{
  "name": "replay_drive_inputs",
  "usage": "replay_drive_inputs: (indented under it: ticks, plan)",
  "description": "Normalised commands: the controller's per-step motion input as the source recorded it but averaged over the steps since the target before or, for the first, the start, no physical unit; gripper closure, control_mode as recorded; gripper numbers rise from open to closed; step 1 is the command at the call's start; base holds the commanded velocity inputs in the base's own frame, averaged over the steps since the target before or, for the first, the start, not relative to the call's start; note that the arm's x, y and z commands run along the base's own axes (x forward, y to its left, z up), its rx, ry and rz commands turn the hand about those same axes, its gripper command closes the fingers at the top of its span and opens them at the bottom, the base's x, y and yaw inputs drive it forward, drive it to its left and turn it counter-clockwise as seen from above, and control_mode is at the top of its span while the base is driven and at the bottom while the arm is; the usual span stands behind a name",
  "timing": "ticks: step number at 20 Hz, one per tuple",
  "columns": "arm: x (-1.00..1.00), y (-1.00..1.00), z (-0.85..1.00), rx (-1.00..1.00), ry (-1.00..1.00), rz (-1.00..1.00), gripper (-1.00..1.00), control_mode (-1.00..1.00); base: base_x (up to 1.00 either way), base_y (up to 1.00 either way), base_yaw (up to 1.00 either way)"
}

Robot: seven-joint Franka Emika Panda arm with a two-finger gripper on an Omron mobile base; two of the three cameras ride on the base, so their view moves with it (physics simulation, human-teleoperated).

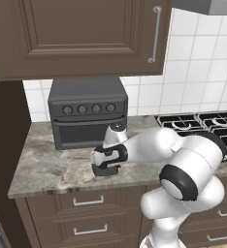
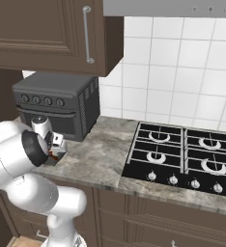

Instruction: Take the chicken drumstick from the fridge and place it on the digital scale on the counter by the fridge. Wait a few seconds for a reading, then move it to the plate on the dining counter.

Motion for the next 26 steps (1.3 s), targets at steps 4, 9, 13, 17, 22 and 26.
replay_drive_inputs:
  ticks: [4, 9, 13, 17, 22, 26]
  plan:
    - [0.23, 0.1, -0.29, 0.0, 0.06, 0.0, 1.0, -1.0, 0.0, 0.0, 0.0]
    - [0.43, 0.23, -0.37, 0.0, 0.12, 0.0, 1.0, -1.0, 0.0, 0.0, 0.0]
    - [0.18, 0.19, -0.21, 0.0, 0.05, 0.0, 1.0, -1.0, 0.0, 0.0, 0.0]
    - [-0.32, 0.01, 0.07, 0.0, -0.12, 0.0, 1.0, -1.0, 0.0, 0.0, 0.0]
    - [-0.84, 0.0, 0.62, 0.0, -0.34, 0.0, 1.0, -1.0, 0.0, 0.0, 0.0]
    - [-0.95, -0.12, 1.0, 0.0, -0.38, 0.03, 1.0, -1.0, 0.0, 0.0, 0.0]
